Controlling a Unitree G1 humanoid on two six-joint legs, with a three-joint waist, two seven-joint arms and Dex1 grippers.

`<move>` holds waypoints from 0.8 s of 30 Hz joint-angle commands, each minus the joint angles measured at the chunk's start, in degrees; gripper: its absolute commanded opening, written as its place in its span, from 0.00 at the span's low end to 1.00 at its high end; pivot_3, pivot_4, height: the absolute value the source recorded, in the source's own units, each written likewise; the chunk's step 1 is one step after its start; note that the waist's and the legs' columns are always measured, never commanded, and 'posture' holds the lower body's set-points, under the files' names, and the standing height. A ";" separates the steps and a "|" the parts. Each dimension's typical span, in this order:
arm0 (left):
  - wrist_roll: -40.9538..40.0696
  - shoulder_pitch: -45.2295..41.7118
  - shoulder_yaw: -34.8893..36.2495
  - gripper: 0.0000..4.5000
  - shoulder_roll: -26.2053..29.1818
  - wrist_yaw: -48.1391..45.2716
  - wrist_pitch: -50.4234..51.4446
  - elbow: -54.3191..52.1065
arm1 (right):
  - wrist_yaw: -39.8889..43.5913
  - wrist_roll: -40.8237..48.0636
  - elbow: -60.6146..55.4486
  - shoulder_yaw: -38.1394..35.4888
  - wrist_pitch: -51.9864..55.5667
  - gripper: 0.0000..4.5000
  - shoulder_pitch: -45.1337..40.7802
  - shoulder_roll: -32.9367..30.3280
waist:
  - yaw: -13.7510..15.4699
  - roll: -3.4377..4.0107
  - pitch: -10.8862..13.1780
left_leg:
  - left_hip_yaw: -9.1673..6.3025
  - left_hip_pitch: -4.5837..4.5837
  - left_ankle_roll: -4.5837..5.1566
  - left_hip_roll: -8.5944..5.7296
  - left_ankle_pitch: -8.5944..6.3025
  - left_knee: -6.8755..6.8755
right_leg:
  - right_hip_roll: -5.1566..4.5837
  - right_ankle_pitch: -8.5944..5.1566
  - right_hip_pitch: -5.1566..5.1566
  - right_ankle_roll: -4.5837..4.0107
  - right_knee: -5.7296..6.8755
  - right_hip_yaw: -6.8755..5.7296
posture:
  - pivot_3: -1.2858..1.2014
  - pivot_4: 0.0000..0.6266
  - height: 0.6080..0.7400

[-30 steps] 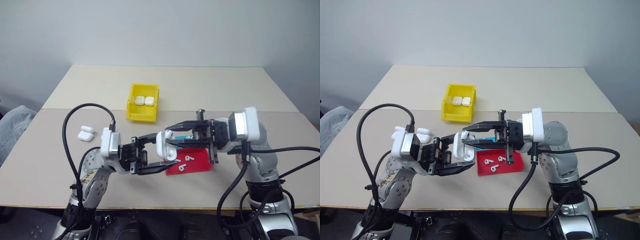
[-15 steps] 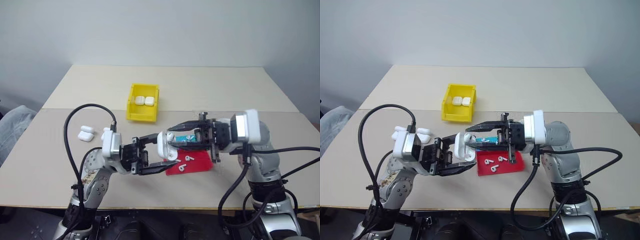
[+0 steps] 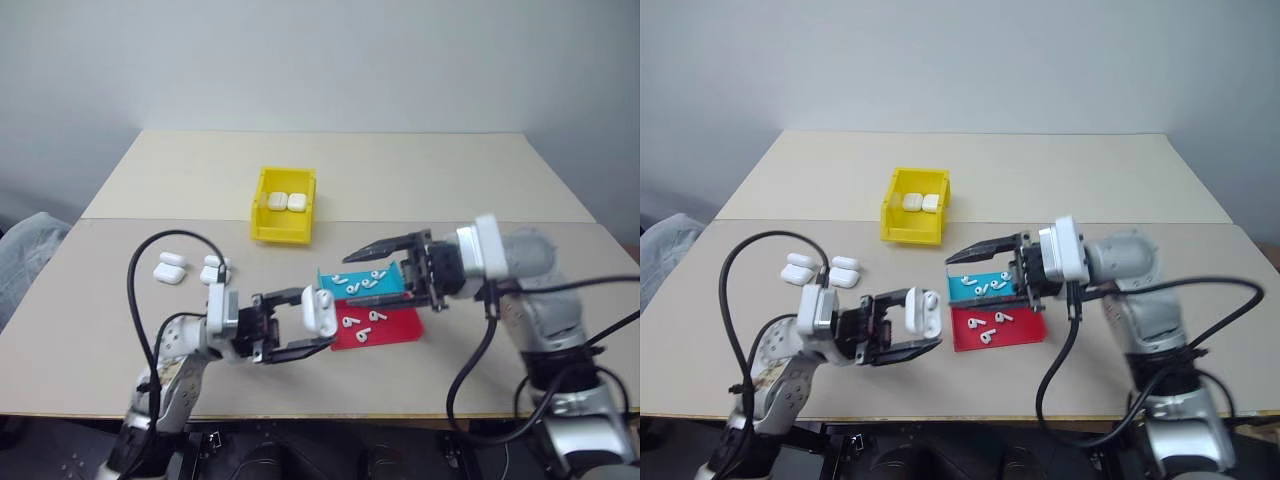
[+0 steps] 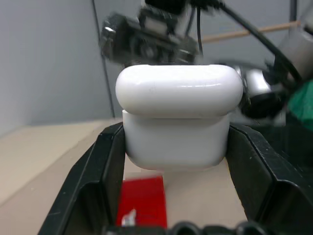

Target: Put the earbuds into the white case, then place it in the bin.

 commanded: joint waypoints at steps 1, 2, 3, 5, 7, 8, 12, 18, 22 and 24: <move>-0.61 2.82 2.32 0.62 1.24 0.30 -1.71 -4.08 | 2.08 -7.33 5.51 3.82 -0.48 0.61 -4.97 -2.59 | -0.02 0.00 0.00 | 0.00 0.00 0.00 0.01 0.00 -0.03 | 0.00 0.00 0.00 0.00 -0.02 -0.01 | 0.52 0.24 1.00; -0.11 4.39 2.82 0.62 1.60 0.29 -2.55 -4.23 | 3.34 -11.42 9.18 6.62 -2.34 0.61 -8.00 -3.04 | -0.07 0.00 0.00 | 0.01 0.00 0.00 0.01 0.00 -0.03 | 0.01 -0.01 0.00 -0.01 -0.03 -0.03 | 0.52 0.24 1.00; 0.46 5.70 3.14 0.62 1.83 0.27 -3.36 -4.26 | 4.29 -15.55 12.66 9.36 -4.61 0.61 -10.75 -3.19 | -0.19 0.01 0.00 | 0.02 0.00 0.00 0.01 0.00 -0.03 | 0.00 -0.01 0.01 -0.01 -0.02 -0.02 | 0.52 0.24 1.00; 1.22 7.05 3.07 0.62 1.89 0.45 -4.49 -4.33 | 5.19 -21.25 17.78 13.00 -8.93 0.61 -14.26 -3.04 | -0.56 0.01 0.00 | 0.08 0.00 0.00 0.01 0.00 -0.03 | -0.01 -0.01 -0.03 -0.01 -0.02 0.02 | 0.52 0.24 1.00; 2.16 7.98 2.37 0.62 1.11 1.37 -5.58 -4.59 | 4.78 -28.77 24.97 17.91 -16.78 0.61 -18.41 -1.70 | -0.60 0.01 0.00 | 0.10 -0.06 0.00 0.01 0.00 -0.06 | 0.00 -0.01 -0.07 -0.01 -0.03 0.00 | 0.52 0.24 1.00; 2.51 8.29 2.05 0.62 0.76 1.91 -5.81 -4.77 | 4.60 -31.74 28.24 19.88 -20.19 0.61 -20.14 -1.04 | -0.62 0.01 0.00 | 0.14 -0.10 0.00 0.00 0.00 -0.06 | 0.00 -0.01 -0.12 -0.01 -0.02 0.02 | 0.52 0.24 1.00; 5.30 8.32 0.79 0.62 -1.15 5.83 -6.45 -4.80 | 4.72 -37.96 42.03 25.02 -26.65 0.61 -26.68 5.27 | -0.71 0.01 0.00 | 0.21 -0.14 -0.01 0.00 0.01 -0.06 | -0.01 0.00 -0.16 0.00 -0.01 0.05 | 0.52 0.24 1.00; 6.61 8.32 0.79 0.62 -1.66 7.73 -7.60 -4.47 | 4.10 -42.94 55.61 27.91 -35.16 0.61 -31.95 11.24 | -0.65 0.03 0.02 | 0.24 -0.16 -0.09 0.02 0.06 -0.06 | -0.01 0.01 -0.19 -0.01 0.03 0.04 | 0.52 0.24 1.00; 7.55 8.51 1.02 0.62 -1.47 9.30 -7.95 -4.38 | 1.97 -47.45 60.04 29.76 -37.90 0.61 -33.28 13.66 | -0.79 0.04 0.02 | 0.26 -0.16 -0.09 0.04 0.06 -0.06 | -0.01 0.00 -0.20 -0.02 0.04 0.05 | 0.52 0.24 1.00; 7.50 8.37 0.85 0.62 -1.42 9.86 -7.79 -4.53 | 1.23 -48.61 62.03 29.99 -37.52 0.61 -33.82 15.02 | -0.84 0.05 0.02 | 0.27 -0.16 -0.11 0.04 0.07 -0.07 | -0.01 0.01 -0.22 -0.02 0.07 0.05 | 0.52 0.24 1.00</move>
